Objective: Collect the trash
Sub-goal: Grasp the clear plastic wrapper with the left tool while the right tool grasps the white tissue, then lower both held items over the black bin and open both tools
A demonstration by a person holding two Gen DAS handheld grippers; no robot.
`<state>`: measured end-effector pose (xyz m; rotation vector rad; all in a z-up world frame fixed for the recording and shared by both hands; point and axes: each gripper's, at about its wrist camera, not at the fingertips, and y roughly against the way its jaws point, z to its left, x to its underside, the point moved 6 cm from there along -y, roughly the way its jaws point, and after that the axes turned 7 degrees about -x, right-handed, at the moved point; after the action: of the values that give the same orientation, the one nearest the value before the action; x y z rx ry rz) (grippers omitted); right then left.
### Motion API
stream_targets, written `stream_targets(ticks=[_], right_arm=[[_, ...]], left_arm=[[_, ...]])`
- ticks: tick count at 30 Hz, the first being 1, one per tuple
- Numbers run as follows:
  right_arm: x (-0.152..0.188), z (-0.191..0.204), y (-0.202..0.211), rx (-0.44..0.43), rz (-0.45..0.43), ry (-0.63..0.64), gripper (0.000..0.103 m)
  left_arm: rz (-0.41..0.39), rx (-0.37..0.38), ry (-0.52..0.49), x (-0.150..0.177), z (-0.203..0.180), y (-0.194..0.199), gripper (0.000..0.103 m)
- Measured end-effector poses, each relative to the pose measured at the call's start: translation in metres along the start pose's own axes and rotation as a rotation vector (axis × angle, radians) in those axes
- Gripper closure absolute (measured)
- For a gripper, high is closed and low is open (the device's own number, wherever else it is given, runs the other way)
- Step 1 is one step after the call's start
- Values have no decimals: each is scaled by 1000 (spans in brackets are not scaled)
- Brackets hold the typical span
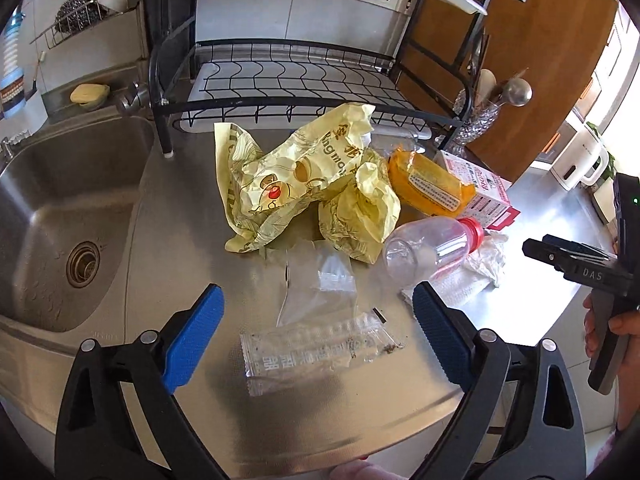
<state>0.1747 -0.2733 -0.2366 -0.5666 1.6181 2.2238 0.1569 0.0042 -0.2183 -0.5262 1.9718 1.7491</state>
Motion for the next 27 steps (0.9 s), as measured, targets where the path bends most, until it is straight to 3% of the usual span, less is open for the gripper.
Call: stream_targets(ticks=[1, 11, 16, 18, 20, 21, 24, 27], right_arm=[[1, 0, -7, -1, 15, -2, 31], [1, 0, -47, -2, 64, -21, 43], [3, -1, -59, -12, 93, -30, 87], [4, -3, -60, -16, 93, -32, 93], [3, -4, -55, -23, 77, -31, 95], [2, -4, -51, -19, 65, -29, 96], [1, -6, -38, -27, 42, -42, 96], [-1, -6, -19, -33, 6, -47, 97]], left_arm=[[10, 0, 1, -1, 1, -6, 19], [91, 3, -11, -2, 1, -52, 29], [126, 30, -22, 0, -3, -65, 57], [118, 37, -10, -1, -2, -64, 63], [102, 33, -7, -4, -1, -60, 72], [96, 34, -7, -5, -1, -58, 86], [82, 33, -16, -9, -3, -50, 96], [49, 35, -16, -14, -4, -34, 97]])
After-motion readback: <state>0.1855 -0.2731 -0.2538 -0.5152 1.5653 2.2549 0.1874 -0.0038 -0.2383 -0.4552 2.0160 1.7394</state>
